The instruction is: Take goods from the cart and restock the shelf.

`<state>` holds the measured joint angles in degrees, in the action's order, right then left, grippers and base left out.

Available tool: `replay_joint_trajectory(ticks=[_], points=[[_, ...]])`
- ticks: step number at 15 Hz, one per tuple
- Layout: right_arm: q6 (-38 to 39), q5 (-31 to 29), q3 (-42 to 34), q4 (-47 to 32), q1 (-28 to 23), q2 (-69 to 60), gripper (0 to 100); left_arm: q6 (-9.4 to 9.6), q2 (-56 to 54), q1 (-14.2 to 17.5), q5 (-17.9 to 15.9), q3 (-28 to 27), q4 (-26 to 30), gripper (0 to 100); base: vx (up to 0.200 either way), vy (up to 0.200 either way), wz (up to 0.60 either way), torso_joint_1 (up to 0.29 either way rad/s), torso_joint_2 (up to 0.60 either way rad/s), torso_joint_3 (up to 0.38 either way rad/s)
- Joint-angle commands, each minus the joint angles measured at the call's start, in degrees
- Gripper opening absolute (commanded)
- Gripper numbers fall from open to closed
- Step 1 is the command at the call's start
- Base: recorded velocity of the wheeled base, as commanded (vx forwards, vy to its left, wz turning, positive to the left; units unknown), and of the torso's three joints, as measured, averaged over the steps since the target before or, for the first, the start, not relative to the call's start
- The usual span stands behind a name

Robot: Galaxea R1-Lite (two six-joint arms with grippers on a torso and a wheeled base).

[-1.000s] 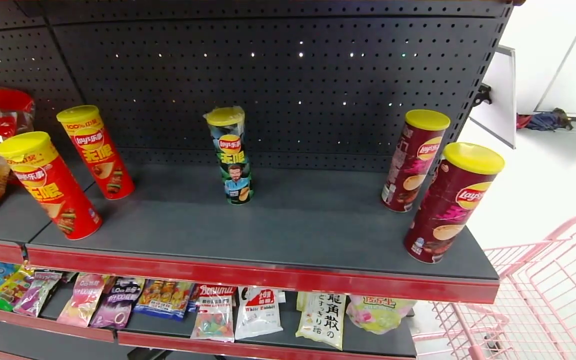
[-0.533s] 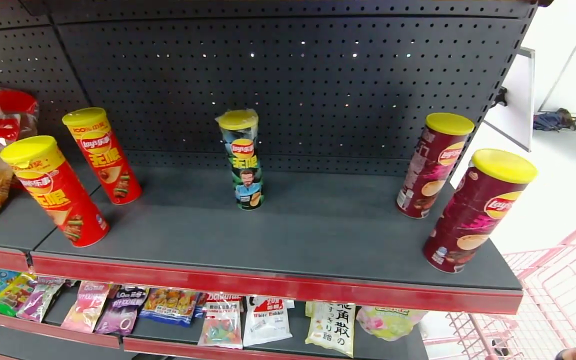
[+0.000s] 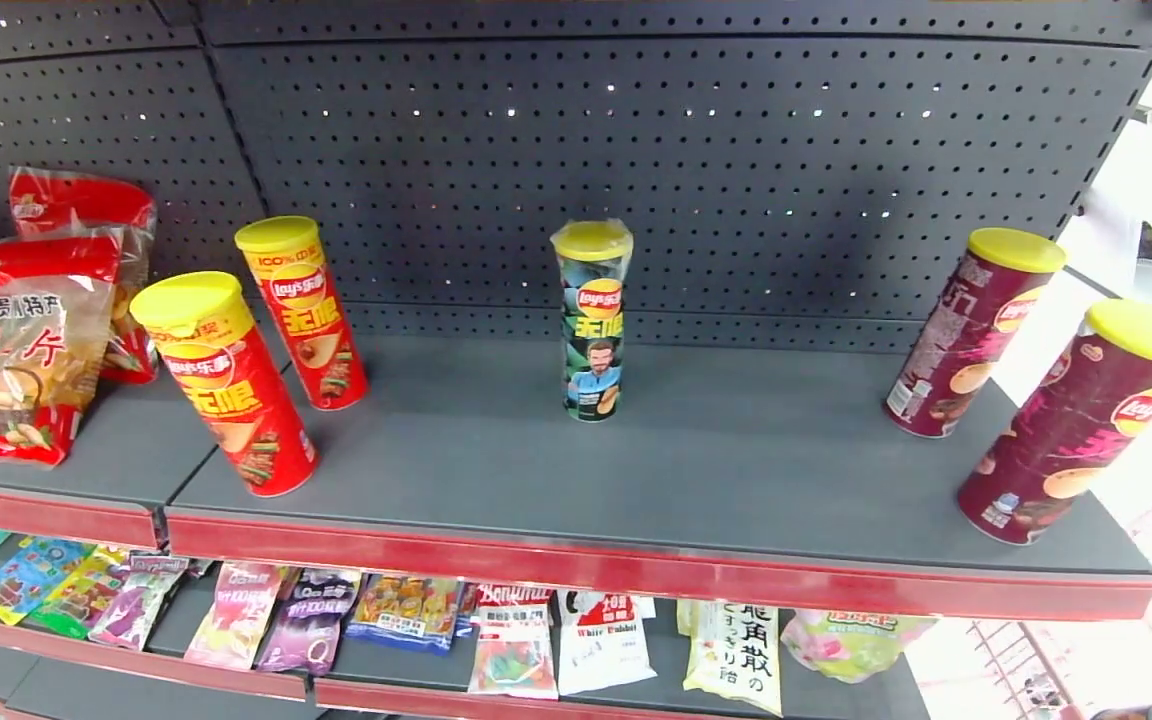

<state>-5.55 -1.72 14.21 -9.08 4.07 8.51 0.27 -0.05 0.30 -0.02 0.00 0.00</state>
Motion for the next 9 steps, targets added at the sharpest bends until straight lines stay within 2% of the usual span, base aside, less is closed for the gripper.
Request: replay_joint_trajectory(ticks=[1,3,9], points=[[-0.3,-0.3,-0.3,0.1,0.0,-0.2,0,0.00,0.0,0.0,0.0,0.0,-0.1,100,0.000,0.200,0.00,0.002,0.01,0.002],[-1.1,-1.5,-0.7,-0.1,-0.2,-0.9,0,0.00,0.0,0.0,0.0,0.0,-0.1,100,0.000,0.200,0.00,0.002,0.00,0.007],[-6.4,-1.5,-3.0,-0.3,0.9,-2.4,0,0.00,0.0,0.0,0.0,0.0,-0.1,100,0.000,0.000,0.00,0.000,0.00,0.000]])
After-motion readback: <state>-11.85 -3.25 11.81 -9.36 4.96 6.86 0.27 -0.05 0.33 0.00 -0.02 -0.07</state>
